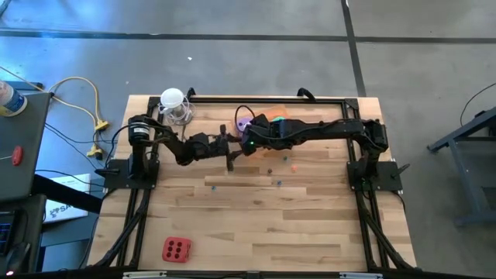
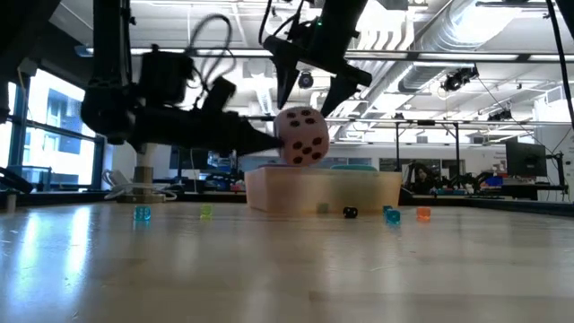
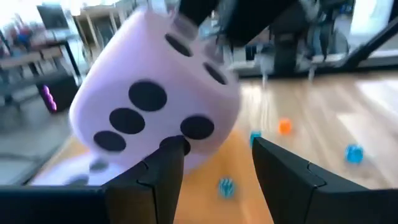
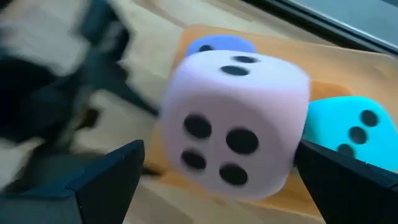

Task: Pick & Place Dice
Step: Put the big pink die into the orange bin, then put the small light blue die into the orange bin

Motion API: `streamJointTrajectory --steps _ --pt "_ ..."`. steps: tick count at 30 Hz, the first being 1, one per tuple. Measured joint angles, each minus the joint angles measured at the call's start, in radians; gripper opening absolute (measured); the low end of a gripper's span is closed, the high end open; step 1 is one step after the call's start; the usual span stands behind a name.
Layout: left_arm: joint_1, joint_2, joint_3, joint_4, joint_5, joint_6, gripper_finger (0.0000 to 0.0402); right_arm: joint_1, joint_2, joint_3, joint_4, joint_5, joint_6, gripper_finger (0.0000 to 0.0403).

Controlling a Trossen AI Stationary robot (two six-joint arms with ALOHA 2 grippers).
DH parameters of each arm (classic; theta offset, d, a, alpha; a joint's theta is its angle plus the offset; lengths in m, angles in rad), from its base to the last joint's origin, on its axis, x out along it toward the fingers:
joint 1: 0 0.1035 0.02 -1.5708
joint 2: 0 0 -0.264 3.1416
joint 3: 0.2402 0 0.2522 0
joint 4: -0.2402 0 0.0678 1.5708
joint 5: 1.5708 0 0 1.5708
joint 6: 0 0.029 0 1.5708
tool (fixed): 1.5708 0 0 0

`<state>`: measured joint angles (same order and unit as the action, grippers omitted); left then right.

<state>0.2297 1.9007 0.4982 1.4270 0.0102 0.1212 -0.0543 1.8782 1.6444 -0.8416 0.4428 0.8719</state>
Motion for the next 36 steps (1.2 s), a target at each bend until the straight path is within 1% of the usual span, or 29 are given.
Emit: streamJointTrajectory --steps 3,8,10,13,17,22,26,28,30,33,36 --pt "0.018 0.0 0.027 -0.094 0.036 -0.022 0.0184 0.008 -0.001 0.0 0.021 -0.032 0.0 0.04" --pt "0.015 0.0 0.029 -0.108 0.039 -0.012 0.0184 0.016 -0.001 0.0 0.021 -0.04 0.0 0.04" --pt "0.01 0.0 0.029 -0.109 0.041 -0.014 0.0184 0.016 -0.001 0.0 -0.004 -0.042 0.008 0.04" --pt "0.003 0.0 0.032 -0.122 0.048 -0.013 0.0184 0.015 0.0 0.0 -0.091 -0.049 0.069 0.04" --pt "0.003 -0.001 0.032 -0.162 0.048 -0.014 0.0184 0.017 0.001 0.0 -0.205 0.006 0.121 0.04" --pt "0.003 -0.001 0.032 -0.159 0.047 -0.014 0.0184 0.018 0.001 0.0 -0.213 0.033 0.127 0.04" --pt "0.0 -0.006 0.031 -0.121 0.047 -0.016 0.0184 0.033 0.001 0.0 -0.215 0.098 0.101 0.04" --pt "-0.008 -0.04 0.029 -0.128 0.046 -0.017 0.0184 0.047 -0.011 0.0 -0.224 0.151 0.092 0.04" --pt "-0.022 -0.104 0.029 -0.171 0.046 -0.017 0.0184 0.069 -0.033 0.0 -0.224 0.217 0.086 0.04" --pt "-0.051 -0.258 0.029 -0.354 0.045 0.006 0.0184 0.116 -0.082 0.0 -0.234 0.313 0.085 0.04" --pt "-0.097 -0.45 0.029 -0.628 0.041 0.064 0.0184 0.189 -0.134 0.0 -0.244 0.4 0.09 0.04"
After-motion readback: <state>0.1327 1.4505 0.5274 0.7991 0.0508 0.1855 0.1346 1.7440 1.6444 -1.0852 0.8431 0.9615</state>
